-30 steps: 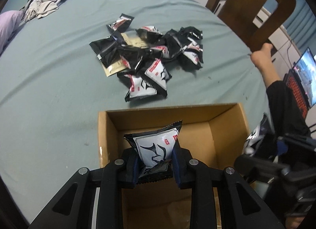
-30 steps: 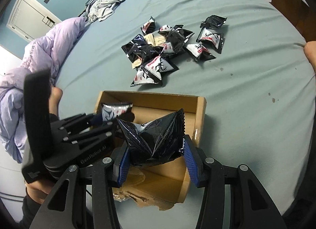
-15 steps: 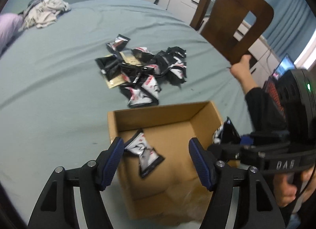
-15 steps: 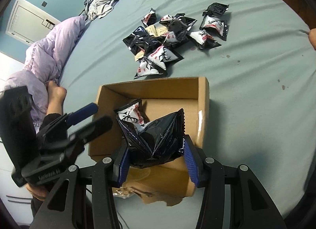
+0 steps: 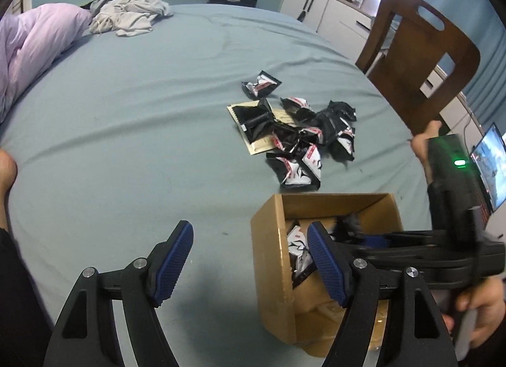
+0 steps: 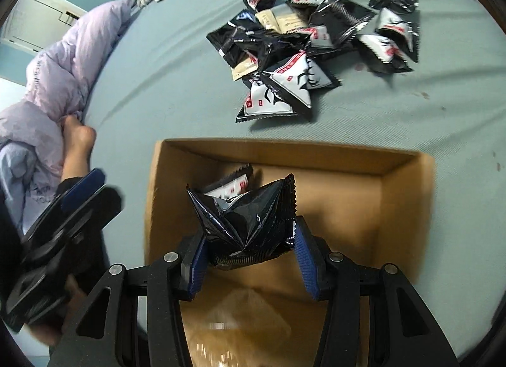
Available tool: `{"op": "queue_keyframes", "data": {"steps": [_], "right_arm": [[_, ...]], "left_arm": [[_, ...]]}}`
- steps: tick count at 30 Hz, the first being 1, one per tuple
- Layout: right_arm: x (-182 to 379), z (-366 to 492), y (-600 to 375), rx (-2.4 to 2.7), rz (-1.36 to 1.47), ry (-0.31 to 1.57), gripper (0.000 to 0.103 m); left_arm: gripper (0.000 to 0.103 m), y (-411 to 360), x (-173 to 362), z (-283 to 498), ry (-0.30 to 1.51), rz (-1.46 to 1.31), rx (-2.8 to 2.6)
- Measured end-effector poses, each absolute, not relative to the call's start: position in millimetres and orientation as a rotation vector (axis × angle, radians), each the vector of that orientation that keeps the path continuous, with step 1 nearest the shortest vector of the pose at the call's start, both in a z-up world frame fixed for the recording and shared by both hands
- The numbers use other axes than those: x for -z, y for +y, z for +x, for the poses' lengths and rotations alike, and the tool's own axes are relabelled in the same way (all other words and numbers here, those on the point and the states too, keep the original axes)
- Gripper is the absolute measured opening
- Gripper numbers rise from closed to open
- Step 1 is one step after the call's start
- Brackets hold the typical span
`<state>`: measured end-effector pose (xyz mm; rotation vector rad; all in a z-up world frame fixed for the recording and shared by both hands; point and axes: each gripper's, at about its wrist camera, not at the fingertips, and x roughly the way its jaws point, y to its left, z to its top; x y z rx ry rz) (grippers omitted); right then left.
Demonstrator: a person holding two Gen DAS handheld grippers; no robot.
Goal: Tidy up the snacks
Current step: 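Move both held packets over the cardboard box and open both grippers, then lift both grippers from the box and move back toward the snack pile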
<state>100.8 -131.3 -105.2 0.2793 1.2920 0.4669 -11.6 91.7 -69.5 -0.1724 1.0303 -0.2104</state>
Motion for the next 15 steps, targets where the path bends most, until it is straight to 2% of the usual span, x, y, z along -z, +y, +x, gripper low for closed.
{"op": "queue_keyframes", "data": {"steps": [9, 15], "right_arm": [[129.2, 111.3, -139.5, -0.395, 0.444, 1.298, 0.057], [112.9, 92.3, -138.6, -0.421, 0.354, 1.276, 0.068]], "left_arm": [[0.075, 91.0, 71.4, -12.0, 1.034, -0.177, 0.206], [0.075, 89.4, 69.2, -14.0, 1.026, -0.159, 0.191]]}}
